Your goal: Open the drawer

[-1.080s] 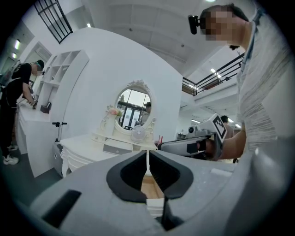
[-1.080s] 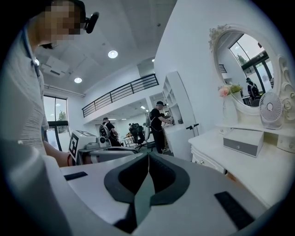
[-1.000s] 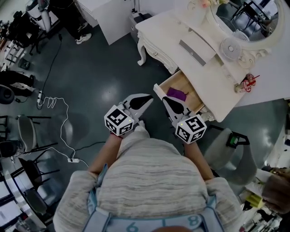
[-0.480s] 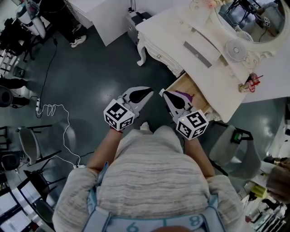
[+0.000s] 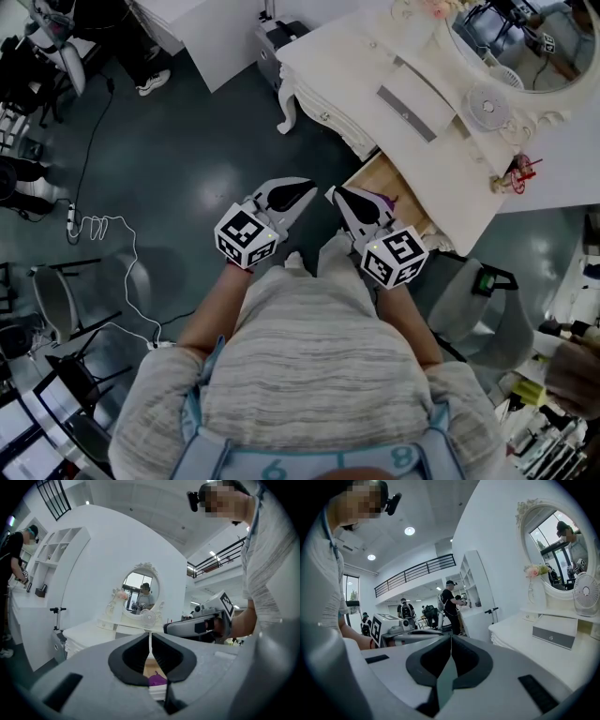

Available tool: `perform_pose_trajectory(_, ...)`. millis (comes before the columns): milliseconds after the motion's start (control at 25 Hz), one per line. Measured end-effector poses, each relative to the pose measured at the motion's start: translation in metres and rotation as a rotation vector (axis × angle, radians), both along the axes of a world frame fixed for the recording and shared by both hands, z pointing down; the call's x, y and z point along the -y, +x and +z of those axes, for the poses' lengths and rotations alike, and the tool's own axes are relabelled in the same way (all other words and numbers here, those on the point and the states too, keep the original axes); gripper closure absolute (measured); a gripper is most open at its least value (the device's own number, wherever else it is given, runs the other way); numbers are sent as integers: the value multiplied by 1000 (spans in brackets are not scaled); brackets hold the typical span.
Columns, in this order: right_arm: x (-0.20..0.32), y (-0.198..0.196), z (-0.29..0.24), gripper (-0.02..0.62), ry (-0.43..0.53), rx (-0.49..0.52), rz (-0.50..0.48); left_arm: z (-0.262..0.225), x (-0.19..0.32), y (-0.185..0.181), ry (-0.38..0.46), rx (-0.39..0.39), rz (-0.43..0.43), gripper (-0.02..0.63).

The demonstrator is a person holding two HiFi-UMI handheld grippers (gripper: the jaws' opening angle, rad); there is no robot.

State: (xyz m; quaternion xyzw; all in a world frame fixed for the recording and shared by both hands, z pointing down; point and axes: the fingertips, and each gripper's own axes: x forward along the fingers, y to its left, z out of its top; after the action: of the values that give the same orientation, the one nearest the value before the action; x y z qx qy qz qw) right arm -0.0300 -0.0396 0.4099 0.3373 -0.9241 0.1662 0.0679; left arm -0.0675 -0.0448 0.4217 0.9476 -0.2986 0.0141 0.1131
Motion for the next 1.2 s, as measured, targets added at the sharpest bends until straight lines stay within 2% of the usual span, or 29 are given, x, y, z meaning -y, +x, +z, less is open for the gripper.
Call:
perform_pose_trajectory(560,42,15,15,585,-32,3,-25,14,44,20,-16,44,-7,578)
perform_pose_trajectory(960,69,21,22,586,-18,-13,-55,29,70,22,-36,61,-61,578)
perform_pose_trajectory(1200,81,23,26,584,-10,-21,-62,42,87,28,-19,109,-61,577)
